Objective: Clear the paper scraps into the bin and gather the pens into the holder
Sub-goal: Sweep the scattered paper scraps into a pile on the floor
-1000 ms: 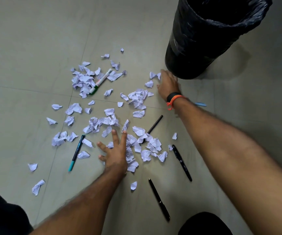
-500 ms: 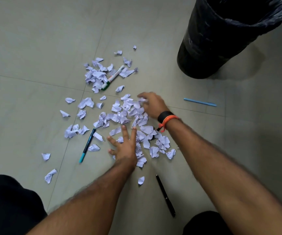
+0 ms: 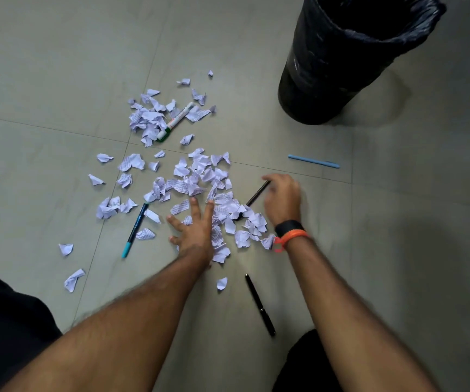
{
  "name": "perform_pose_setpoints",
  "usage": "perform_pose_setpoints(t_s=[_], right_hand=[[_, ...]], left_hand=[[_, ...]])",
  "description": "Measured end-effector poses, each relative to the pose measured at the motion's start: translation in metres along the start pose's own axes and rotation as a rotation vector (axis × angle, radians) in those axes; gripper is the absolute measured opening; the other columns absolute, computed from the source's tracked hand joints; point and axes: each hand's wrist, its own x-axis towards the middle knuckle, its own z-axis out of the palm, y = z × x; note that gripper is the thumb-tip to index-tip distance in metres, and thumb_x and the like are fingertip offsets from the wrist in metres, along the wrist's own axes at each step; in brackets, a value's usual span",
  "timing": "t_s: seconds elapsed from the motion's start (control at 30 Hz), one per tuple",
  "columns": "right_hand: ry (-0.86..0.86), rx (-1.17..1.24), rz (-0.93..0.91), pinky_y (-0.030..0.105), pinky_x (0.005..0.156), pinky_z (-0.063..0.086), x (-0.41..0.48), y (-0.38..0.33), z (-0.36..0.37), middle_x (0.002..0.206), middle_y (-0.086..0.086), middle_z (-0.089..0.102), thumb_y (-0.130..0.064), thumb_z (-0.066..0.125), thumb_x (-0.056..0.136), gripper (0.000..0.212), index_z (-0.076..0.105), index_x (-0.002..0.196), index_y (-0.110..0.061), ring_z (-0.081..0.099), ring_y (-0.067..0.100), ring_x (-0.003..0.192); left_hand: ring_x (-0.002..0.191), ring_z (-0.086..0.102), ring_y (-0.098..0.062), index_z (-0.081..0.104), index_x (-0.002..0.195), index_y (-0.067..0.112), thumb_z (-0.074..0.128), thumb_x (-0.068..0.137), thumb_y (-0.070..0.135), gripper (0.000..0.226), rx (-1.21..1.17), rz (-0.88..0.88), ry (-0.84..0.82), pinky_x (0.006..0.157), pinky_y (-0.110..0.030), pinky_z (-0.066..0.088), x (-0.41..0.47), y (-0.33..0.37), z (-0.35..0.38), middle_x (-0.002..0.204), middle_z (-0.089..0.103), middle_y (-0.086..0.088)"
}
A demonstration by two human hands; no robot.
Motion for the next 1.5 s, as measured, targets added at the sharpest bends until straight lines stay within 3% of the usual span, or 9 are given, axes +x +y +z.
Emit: perform_pose_setpoints(t_s=[0.13, 0.3, 0.43, 0.57, 0.67, 0.93, 1.13, 1.33, 1.5], right_hand=[[-0.01, -0.061, 0.319, 0.034, 0.091, 0.046, -0.015, 0.06, -0.034, 0.106, 0.019, 0.068, 0.007, 0.05, 0.073, 0.042, 0.072, 0.104, -0.011, 0.061, 0.038, 0.101], [-0.213, -0.12, 0.264, 0.036, 0.085, 0.048, -0.032, 0.041, -0.018, 0.105, 0.02, 0.066, 0.007, 0.052, 0.075, 0.037, 0.069, 0.104, -0.008, 0.061, 0.038, 0.1], [-0.339, -0.089, 0.106, 0.033, 0.081, 0.046, -0.061, 0.0, 0.006, 0.102, 0.019, 0.065, 0.005, 0.048, 0.076, 0.037, 0.069, 0.104, -0.009, 0.061, 0.036, 0.097], [-0.165, 0.042, 0.224, 0.032, 0.084, 0.048, -0.09, -0.003, 0.001, 0.102, 0.016, 0.069, 0.006, 0.051, 0.078, 0.041, 0.07, 0.109, -0.012, 0.064, 0.033, 0.098], [-0.029, 0.063, 0.446, 0.035, 0.08, 0.049, -0.106, 0.02, -0.018, 0.103, 0.017, 0.072, 0.002, 0.053, 0.082, 0.03, 0.072, 0.102, -0.008, 0.065, 0.036, 0.098], [-0.058, -0.013, 0.561, 0.036, 0.079, 0.048, -0.109, 0.041, -0.025, 0.1, 0.021, 0.07, 0.0, 0.054, 0.082, 0.021, 0.069, 0.096, -0.001, 0.063, 0.04, 0.098], [-0.105, -0.042, 0.437, 0.034, 0.08, 0.046, -0.093, 0.035, -0.018, 0.108, 0.019, 0.063, 0.004, 0.049, 0.082, 0.029, 0.066, 0.103, -0.004, 0.059, 0.037, 0.101], [-0.365, 0.013, 0.178, 0.035, 0.081, 0.048, -0.109, -0.001, 0.002, 0.1, 0.018, 0.07, -0.008, 0.054, 0.082, 0.022, 0.071, 0.095, -0.008, 0.063, 0.037, 0.097], [-0.159, 0.063, 0.13, 0.033, 0.094, 0.045, -0.064, -0.008, 0.003, 0.117, 0.013, 0.065, 0.008, 0.044, 0.081, 0.047, 0.067, 0.115, -0.014, 0.06, 0.031, 0.108]], left_hand=[[0.14, -0.018, -0.053, -0.01, 0.148, 0.046, 0.083, 0.063, -0.01, 0.138, -0.015, 0.014, 0.003, 0.108, -0.068, 0.022, -0.009, -0.002, -0.003, 0.154, -0.035, 0.012], [0.143, -0.014, -0.05, -0.004, 0.152, 0.036, 0.086, 0.065, 0.003, 0.13, 0.005, 0.052, 0.007, 0.109, -0.063, 0.028, -0.016, -0.009, -0.002, 0.158, -0.026, 0.007], [0.146, 0.006, -0.039, 0.008, 0.152, 0.021, 0.082, 0.073, 0.018, 0.108, 0.096, 0.116, 0.054, 0.11, -0.042, 0.037, -0.026, -0.019, 0.006, 0.16, -0.001, -0.005], [0.127, 0.04, -0.028, 0.033, 0.138, 0.012, 0.062, 0.079, -0.002, 0.068, -0.025, 0.173, 0.237, 0.101, -0.033, 0.04, -0.034, -0.03, 0.015, 0.143, 0.034, -0.008], [0.123, 0.043, -0.026, 0.037, 0.136, 0.014, 0.055, 0.081, -0.004, 0.061, -0.082, 0.177, 0.321, 0.098, -0.032, 0.042, -0.041, -0.031, 0.019, 0.135, 0.04, -0.004], [0.123, 0.045, -0.027, 0.048, 0.129, 0.015, 0.057, 0.083, 0.006, 0.048, -0.003, 0.302, 0.422, 0.091, -0.034, 0.047, -0.049, -0.001, 0.018, 0.134, 0.049, -0.003], [0.119, 0.044, -0.023, 0.047, 0.124, 0.018, 0.051, 0.089, 0.009, 0.036, -0.025, 0.301, 0.289, 0.086, -0.036, 0.047, -0.056, -0.014, 0.022, 0.127, 0.049, 0.001], [0.113, 0.048, -0.028, 0.05, 0.124, 0.015, 0.068, 0.085, 0.031, 0.047, -0.024, 0.207, 0.376, 0.086, -0.038, 0.051, -0.055, -0.027, 0.026, 0.124, 0.051, -0.002], [0.121, 0.043, -0.03, 0.04, 0.132, 0.018, 0.074, 0.078, 0.037, 0.067, -0.134, 0.095, 0.24, 0.086, -0.039, 0.048, -0.056, -0.033, 0.025, 0.135, 0.04, -0.002]])
